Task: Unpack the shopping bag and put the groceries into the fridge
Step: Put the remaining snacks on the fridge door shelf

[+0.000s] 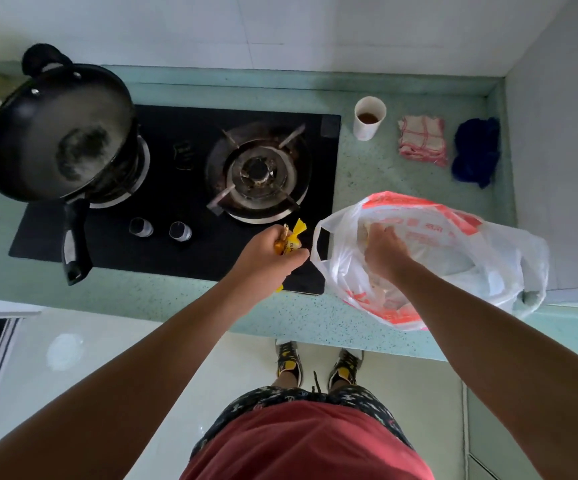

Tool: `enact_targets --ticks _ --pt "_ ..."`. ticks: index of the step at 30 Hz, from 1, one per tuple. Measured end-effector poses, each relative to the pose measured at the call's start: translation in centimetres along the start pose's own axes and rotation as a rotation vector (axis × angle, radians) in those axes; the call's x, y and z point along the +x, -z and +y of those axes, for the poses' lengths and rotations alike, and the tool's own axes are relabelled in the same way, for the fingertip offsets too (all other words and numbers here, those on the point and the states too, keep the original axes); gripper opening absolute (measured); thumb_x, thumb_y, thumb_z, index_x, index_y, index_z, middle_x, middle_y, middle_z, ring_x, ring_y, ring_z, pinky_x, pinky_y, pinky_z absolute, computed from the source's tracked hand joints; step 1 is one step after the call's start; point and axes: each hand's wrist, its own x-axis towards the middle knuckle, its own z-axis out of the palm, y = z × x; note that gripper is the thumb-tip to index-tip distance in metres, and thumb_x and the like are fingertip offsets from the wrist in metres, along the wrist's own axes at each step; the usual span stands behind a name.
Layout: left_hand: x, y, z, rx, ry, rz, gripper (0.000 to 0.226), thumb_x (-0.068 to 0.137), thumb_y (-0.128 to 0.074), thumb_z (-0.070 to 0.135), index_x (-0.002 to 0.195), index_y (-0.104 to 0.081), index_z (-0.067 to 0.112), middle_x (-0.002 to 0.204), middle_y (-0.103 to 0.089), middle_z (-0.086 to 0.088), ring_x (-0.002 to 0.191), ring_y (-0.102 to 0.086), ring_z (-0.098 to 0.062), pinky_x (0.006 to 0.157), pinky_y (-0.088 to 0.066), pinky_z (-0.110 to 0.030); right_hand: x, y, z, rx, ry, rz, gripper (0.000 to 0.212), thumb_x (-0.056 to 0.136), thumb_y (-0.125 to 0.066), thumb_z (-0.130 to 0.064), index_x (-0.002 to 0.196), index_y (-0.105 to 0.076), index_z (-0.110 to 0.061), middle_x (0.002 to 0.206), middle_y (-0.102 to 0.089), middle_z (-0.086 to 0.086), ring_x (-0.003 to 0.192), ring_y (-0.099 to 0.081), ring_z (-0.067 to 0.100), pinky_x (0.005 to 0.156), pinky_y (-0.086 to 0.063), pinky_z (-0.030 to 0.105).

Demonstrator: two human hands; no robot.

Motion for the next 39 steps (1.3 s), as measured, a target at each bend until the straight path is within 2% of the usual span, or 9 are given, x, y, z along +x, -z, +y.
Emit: enact_targets --ticks 4,6,9,13,16,20,24,34,39 --pt "0.8 0.6 1.2 0.039 -0.038 -0.043 0.019 0.089 -0.065 0.026 0.101 -0.061 0.01 0.08 -0.061 -0.005 0.072 -0.059 -0.016 0.065 -0.047 -0.028 -2.8 4.2 0.9 0.05 -0.048 0.026 0.045 0.093 -0.053 -0.013 0.136 -0.042 -0.006 0.119 -0.056 0.02 0.102 -0.057 0.034 0.079 -0.053 0.041" --pt "1.0 0.6 2.1 0.046 -0.059 -0.072 0.018 0.089 -0.062 0.021 0.101 -0.06 0.008 0.078 -0.059 -0.004 0.072 -0.058 -0.017 0.062 -0.045 -0.028 -4.7 6.2 1.2 0.069 -0.054 0.047 0.046 0.092 -0.053 -0.017 0.136 -0.045 -0.006 0.118 -0.06 0.019 0.095 -0.056 0.031 0.065 -0.043 0.03" --pt "1.1 0.2 3.2 0.052 -0.093 -0.103 0.018 0.086 -0.061 0.019 0.1 -0.059 0.007 0.08 -0.058 -0.005 0.073 -0.056 -0.018 0.063 -0.042 -0.032 -7.3 8.7 0.9 0.135 -0.028 0.084 0.043 0.091 -0.059 -0.018 0.131 -0.05 -0.008 0.109 -0.061 0.011 0.087 -0.055 0.023 0.062 -0.039 0.028" --pt "0.6 -0.5 4.4 0.09 -0.167 -0.142 0.018 0.083 -0.059 0.016 0.095 -0.056 0.003 0.075 -0.053 -0.004 0.069 -0.052 -0.018 0.065 -0.04 -0.035 -10.7 11.1 0.1 0.313 0.0 0.084 0.039 0.085 -0.071 -0.016 0.121 -0.056 -0.015 0.096 -0.059 0.005 0.081 -0.066 0.025 0.066 -0.061 0.037" --pt "-0.1 -0.5 4.6 0.139 -0.199 -0.122 0.018 0.08 -0.059 0.017 0.09 -0.054 0.004 0.066 -0.048 0.002 0.06 -0.045 -0.015 0.061 -0.037 -0.034 -12.2 11.9 -1.0 0.328 0.072 0.079 0.027 0.085 -0.073 -0.014 0.108 -0.059 -0.02 0.09 -0.064 0.005 0.071 -0.069 0.02 0.056 -0.059 0.027" --pt "-1.8 0.1 3.7 0.195 -0.204 -0.041 0.021 0.081 -0.065 0.025 0.081 -0.053 0.007 0.064 -0.049 0.003 0.059 -0.045 -0.014 0.06 -0.037 -0.034 -13.3 12.2 -3.1 0.196 0.231 0.087 0.026 0.088 -0.072 -0.015 0.108 -0.056 -0.019 0.088 -0.061 -0.001 0.067 -0.062 0.01 0.047 -0.044 0.012" --pt "-4.6 0.5 1.9 0.257 -0.211 0.121 0.026 0.086 -0.067 0.03 0.074 -0.05 0.014 0.062 -0.049 0.003 0.058 -0.045 -0.012 0.057 -0.036 -0.03 -14.0 12.2 -5.4 0.088 0.381 0.032 0.032 0.084 -0.071 -0.017 0.111 -0.054 -0.021 0.092 -0.061 0.002 0.074 -0.061 0.015 0.063 -0.055 0.032" --pt "-16.7 -0.2 -6.6 0.271 0.112 0.566 0.012 0.084 -0.059 0.028 0.079 -0.049 0.022 0.068 -0.056 0.001 0.062 -0.053 -0.019 0.056 -0.043 -0.035 -18.4 7.3 -11.3 -0.264 0.823 -0.182 0.017 0.079 -0.067 -0.027 0.088 -0.052 -0.026 0.074 -0.059 -0.002 0.066 -0.062 0.02 0.055 -0.048 0.037" --pt "-26.6 -0.5 -13.5 0.235 0.334 0.713 0.009 0.083 -0.061 0.029 0.085 -0.054 0.022 0.073 -0.06 0.002 0.069 -0.059 -0.02 0.058 -0.045 -0.031 -24.3 2.4 -15.7 -0.455 1.072 -0.273 0.027 0.082 -0.064 -0.026 0.073 -0.039 -0.028 0.069 -0.054 -0.004 0.055 -0.048 0.016 0.049 -0.036 0.029"
